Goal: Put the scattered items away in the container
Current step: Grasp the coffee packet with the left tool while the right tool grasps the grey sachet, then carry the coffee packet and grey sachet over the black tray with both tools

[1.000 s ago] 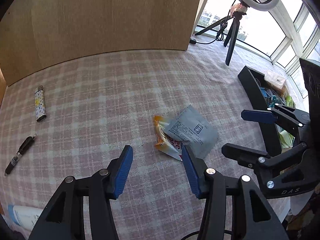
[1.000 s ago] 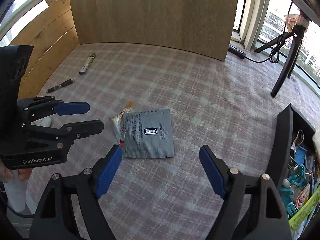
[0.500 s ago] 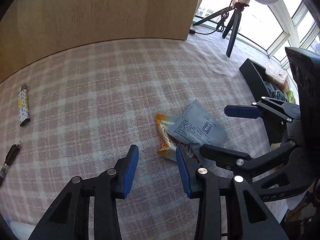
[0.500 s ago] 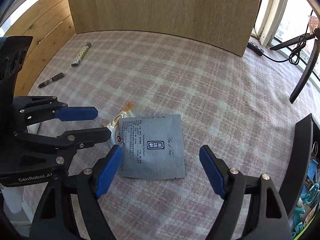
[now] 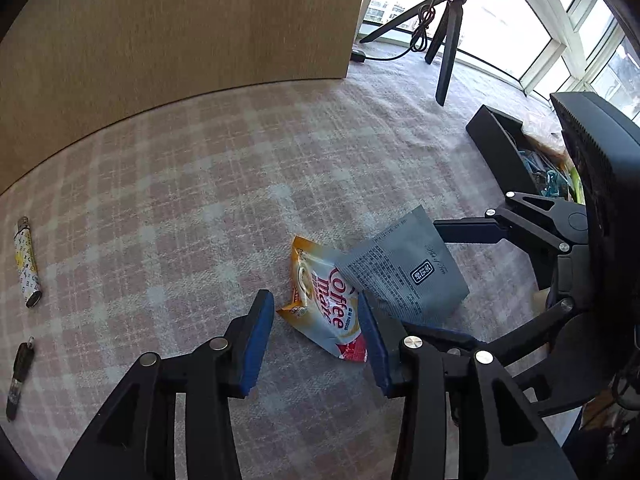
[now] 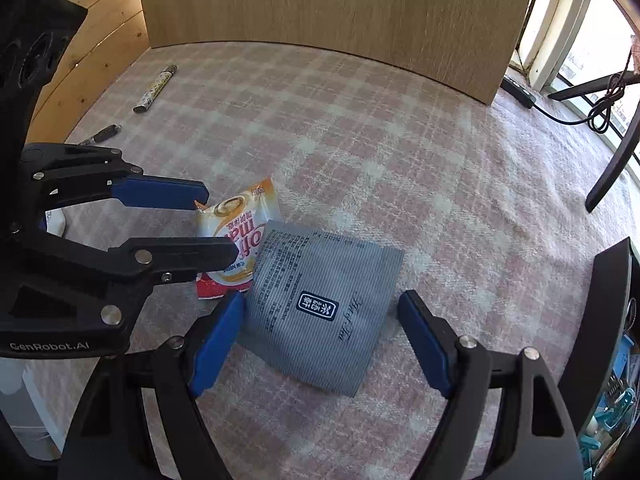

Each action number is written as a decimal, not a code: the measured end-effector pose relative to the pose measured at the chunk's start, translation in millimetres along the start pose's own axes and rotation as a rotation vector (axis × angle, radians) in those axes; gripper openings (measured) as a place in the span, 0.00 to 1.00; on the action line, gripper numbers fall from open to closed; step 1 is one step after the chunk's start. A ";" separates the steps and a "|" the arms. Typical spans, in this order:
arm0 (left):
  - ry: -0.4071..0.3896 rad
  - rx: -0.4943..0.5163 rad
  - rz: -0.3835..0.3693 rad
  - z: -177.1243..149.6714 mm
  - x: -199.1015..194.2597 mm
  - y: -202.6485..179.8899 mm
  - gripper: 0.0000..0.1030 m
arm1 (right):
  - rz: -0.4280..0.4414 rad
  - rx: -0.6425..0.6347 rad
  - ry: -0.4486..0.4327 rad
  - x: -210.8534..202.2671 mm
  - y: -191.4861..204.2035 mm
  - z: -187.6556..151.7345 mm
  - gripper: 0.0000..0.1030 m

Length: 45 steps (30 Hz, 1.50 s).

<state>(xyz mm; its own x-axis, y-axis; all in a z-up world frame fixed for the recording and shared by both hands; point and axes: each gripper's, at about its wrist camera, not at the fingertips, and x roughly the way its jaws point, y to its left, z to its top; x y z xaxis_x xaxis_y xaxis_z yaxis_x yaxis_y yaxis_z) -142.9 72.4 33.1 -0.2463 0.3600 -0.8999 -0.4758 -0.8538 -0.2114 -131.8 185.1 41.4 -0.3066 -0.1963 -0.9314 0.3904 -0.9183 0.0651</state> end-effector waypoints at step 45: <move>-0.215 0.111 0.042 13.9 -96.7 -114.0 0.11 | -0.050 0.349 -0.232 -159.6 -91.9 -64.7 0.13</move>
<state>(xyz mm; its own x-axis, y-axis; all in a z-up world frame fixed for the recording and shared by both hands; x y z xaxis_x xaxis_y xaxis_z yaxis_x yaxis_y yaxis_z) -76.6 140.1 149.5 -0.4366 0.4069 -0.8024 -0.5481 -0.8275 -0.1215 -62.6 323.1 160.9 -0.5204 -0.1844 -0.8338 0.0646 -0.9821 0.1768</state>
